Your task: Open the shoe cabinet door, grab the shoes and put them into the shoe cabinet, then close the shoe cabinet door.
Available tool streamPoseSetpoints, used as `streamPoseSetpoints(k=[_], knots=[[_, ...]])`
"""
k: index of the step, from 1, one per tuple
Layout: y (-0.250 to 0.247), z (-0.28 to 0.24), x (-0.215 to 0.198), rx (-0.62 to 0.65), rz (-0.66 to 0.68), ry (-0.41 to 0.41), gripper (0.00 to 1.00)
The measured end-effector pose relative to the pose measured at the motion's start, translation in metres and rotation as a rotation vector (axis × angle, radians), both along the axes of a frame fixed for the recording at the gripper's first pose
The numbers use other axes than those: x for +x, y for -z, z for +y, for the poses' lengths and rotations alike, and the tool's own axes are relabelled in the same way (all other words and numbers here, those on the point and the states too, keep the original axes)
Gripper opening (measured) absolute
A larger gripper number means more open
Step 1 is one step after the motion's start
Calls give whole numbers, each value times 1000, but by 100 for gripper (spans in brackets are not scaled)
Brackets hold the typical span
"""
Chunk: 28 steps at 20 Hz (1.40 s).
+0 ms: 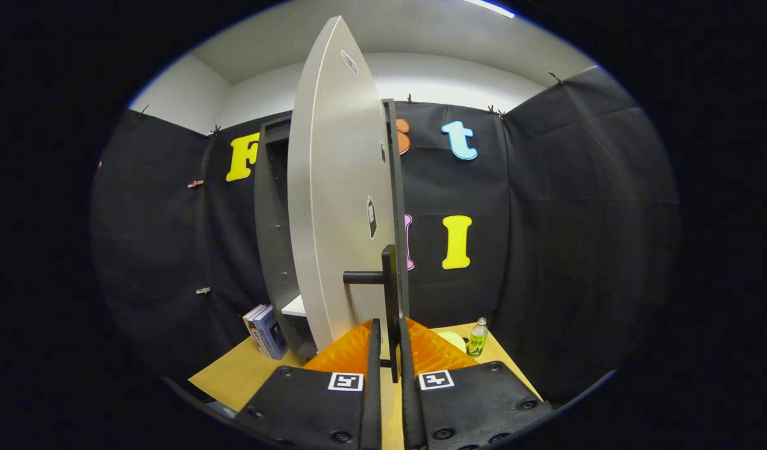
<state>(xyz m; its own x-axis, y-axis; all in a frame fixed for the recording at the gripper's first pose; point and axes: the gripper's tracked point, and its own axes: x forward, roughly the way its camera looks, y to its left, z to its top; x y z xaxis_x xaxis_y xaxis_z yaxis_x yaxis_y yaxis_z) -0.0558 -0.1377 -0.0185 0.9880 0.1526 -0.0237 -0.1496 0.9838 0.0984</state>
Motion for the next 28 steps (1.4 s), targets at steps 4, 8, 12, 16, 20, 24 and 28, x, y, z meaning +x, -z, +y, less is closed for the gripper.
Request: streamPoseSetpoints(k=[4,8,12,16,20,24,28], knots=[[-3,-40,-2,-16,-15,79,16],[7,-37,-9,-21,1,72,16],[6,-40,-25,-67,1,118,16],[28,-8,-60,-80,59,61,27],[83,48,-74,-106,184,-59,77],[160,116,-67,-24,385,-157,95],[254,170,-56,-56,553,-237,99]])
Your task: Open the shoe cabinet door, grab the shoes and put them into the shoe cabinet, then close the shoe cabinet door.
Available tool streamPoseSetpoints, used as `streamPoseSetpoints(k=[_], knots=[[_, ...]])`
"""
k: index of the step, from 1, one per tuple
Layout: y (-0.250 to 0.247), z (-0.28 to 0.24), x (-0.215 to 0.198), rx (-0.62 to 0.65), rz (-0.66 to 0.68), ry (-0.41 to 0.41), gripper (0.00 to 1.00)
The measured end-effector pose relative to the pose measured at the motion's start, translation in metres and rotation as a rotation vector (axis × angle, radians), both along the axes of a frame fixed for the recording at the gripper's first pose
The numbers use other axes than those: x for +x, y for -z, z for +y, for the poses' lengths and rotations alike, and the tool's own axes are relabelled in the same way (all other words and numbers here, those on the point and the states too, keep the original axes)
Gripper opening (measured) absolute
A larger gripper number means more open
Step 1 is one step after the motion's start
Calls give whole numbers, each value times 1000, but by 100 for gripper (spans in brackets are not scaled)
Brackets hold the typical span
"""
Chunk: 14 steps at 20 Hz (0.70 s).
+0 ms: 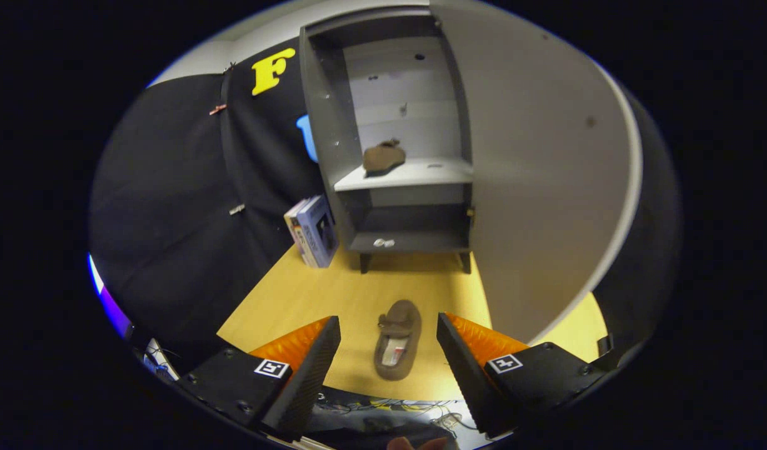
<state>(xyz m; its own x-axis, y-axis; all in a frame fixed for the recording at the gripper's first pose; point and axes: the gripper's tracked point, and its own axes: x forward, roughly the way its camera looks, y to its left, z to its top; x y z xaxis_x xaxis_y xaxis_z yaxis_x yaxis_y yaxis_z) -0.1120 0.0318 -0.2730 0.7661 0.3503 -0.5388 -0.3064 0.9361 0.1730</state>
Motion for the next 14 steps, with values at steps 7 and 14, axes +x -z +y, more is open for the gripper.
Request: streamPoseSetpoints(k=[7,14], knots=[[142,52,29,-41,212,-34,99],[225,60,79,-31,266,58,86]])
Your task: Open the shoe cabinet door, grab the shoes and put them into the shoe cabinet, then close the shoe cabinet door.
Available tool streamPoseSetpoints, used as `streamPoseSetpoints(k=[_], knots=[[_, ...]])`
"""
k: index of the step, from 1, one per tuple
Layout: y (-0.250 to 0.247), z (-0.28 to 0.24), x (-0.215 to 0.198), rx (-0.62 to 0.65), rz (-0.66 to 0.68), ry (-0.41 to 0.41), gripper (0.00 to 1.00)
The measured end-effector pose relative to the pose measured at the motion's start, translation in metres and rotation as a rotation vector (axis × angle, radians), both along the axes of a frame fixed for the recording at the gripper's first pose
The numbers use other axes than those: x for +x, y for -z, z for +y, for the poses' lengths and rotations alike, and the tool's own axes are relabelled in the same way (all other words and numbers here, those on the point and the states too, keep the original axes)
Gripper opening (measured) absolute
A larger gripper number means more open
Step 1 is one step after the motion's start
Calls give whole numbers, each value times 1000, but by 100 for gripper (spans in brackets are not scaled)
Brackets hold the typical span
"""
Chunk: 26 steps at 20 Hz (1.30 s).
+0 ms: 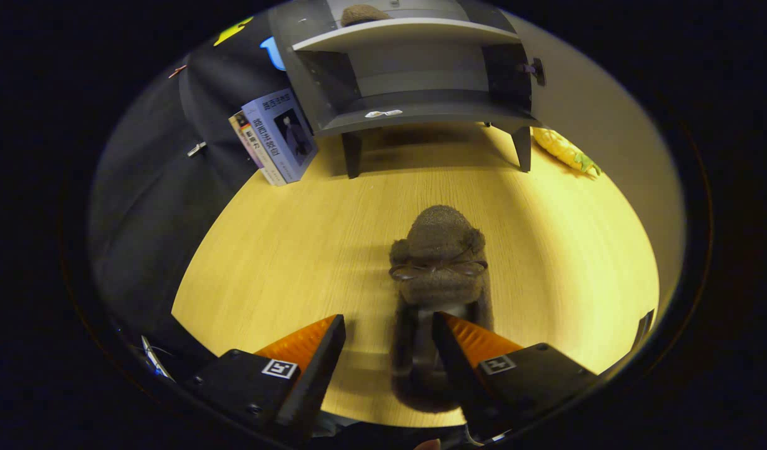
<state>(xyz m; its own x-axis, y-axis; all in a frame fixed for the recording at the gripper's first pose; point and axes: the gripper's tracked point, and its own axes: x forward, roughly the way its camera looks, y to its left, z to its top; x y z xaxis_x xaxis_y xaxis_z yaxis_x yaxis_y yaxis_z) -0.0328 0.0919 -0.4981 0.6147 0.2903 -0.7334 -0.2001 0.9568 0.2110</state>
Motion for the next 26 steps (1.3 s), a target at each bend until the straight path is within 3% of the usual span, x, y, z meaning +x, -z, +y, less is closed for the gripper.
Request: streamPoseSetpoints(k=[1,4,9,10,11,14,26], knots=[[4,3,10,7,-22,12,78],[15,4,36,-30,-103,47,78],[15,-7,66,-65,-187,130,17],[15,-7,67,-68,-196,125,16],[4,-11,65,-69,-206,121,7],[-31,-19,69,-40,-257,119,7],[-248,-55,70,0,-459,151,6]])
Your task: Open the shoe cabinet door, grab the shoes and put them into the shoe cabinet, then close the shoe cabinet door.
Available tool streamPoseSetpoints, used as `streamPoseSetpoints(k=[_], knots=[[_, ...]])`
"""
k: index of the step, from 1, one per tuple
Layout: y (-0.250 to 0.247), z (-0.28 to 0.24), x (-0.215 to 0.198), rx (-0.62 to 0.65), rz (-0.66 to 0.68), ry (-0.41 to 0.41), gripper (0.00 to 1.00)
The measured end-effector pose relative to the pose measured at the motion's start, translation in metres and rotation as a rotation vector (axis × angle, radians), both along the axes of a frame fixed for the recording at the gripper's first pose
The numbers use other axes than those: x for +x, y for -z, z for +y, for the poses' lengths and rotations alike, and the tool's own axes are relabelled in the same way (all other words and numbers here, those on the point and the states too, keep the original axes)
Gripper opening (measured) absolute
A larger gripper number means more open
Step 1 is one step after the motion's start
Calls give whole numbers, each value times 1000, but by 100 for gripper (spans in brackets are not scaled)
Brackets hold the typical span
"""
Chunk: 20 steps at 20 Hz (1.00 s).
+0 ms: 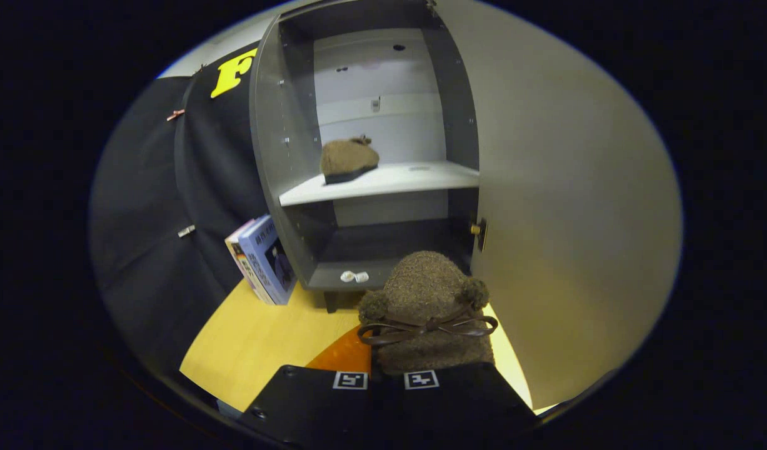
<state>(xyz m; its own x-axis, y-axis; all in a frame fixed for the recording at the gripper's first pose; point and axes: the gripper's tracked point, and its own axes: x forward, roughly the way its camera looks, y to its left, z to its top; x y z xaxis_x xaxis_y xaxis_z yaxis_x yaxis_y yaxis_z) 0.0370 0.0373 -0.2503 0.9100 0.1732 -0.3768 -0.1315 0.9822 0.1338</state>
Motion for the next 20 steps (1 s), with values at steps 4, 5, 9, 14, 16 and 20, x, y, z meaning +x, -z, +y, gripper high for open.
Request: streamPoseSetpoints(k=[4,5,9,14,16,20], knots=[[-71,6,19,21,-40,-1,7],[-86,10,27,26,-50,-8,8],[-151,23,63,37,-121,-29,7],[-204,26,137,23,-171,2,7],[-213,21,168,26,-178,29,7],[-196,21,231,29,-134,43,7]])
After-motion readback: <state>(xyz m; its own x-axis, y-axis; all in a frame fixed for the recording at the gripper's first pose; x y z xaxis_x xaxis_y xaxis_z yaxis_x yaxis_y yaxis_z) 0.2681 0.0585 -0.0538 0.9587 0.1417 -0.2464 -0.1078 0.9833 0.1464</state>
